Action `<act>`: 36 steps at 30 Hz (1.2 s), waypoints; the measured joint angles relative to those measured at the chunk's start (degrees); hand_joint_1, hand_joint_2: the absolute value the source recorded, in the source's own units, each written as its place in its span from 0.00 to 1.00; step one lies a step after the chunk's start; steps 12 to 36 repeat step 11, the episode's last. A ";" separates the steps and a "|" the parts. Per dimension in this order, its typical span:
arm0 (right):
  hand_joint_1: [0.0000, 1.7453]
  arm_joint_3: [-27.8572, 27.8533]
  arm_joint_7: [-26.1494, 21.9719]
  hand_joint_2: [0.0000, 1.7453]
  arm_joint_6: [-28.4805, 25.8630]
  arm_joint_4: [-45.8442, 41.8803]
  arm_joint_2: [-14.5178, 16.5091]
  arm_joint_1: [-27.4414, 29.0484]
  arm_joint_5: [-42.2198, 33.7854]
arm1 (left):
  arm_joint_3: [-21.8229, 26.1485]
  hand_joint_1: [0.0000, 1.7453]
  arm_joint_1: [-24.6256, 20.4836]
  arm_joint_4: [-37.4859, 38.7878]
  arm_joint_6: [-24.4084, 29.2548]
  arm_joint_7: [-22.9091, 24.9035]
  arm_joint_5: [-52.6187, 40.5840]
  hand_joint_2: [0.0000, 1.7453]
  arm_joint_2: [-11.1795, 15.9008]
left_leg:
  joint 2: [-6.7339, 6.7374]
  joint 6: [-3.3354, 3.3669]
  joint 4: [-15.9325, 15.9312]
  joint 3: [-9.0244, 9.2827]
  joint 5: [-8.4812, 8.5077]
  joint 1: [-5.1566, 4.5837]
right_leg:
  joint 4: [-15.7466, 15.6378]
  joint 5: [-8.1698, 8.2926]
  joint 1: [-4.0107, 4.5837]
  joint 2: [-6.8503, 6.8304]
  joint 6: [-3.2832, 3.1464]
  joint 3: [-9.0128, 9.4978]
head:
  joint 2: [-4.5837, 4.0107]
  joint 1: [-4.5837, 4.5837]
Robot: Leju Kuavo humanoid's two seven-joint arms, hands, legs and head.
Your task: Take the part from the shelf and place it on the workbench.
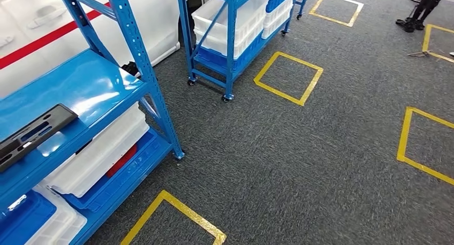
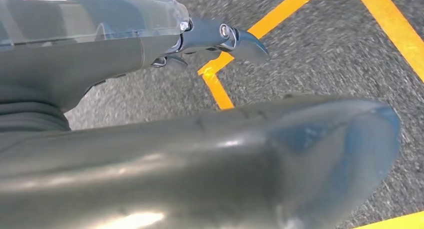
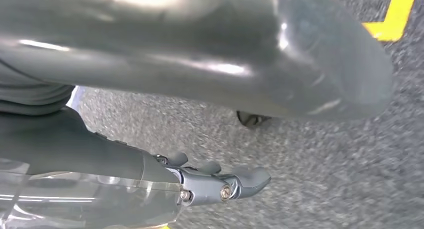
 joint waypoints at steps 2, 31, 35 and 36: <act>0.00 0.00 0.00 0.00 -0.15 0.00 -0.03 -0.02 0.00 | -0.07 0.00 -0.11 0.00 -0.08 0.03 -0.04 0.00 -0.02 | -1.30 -0.69 0.22 -0.52 0.08 0.02 | -2.59 0.57 0.05 1.43 -0.20 0.93 | 0.00 0.00; 0.00 -0.01 -0.10 0.00 -0.31 0.00 -0.06 0.09 0.13 | -0.53 0.00 -0.23 0.00 -0.47 -0.38 0.19 0.00 0.01 | 5.58 -2.52 17.36 -8.85 -8.25 0.14 | -3.55 0.87 0.82 -6.10 -2.47 1.27 | 0.00 -0.02; 0.00 -0.01 -0.10 0.00 -0.31 0.00 -0.06 0.09 0.13 | -0.53 0.00 -0.23 0.00 -0.47 -0.38 0.19 0.00 0.01 | 5.58 -2.52 17.36 -8.85 -8.25 0.14 | -3.55 0.87 0.82 -6.10 -2.47 1.27 | 0.00 -0.02; 0.00 -0.01 -0.10 0.00 -0.31 0.00 -0.06 0.09 0.13 | -0.53 0.00 -0.23 0.00 -0.47 -0.38 0.19 0.00 0.01 | 5.58 -2.52 17.36 -8.85 -8.25 0.14 | -3.55 0.87 0.82 -6.10 -2.47 1.27 | 0.00 -0.02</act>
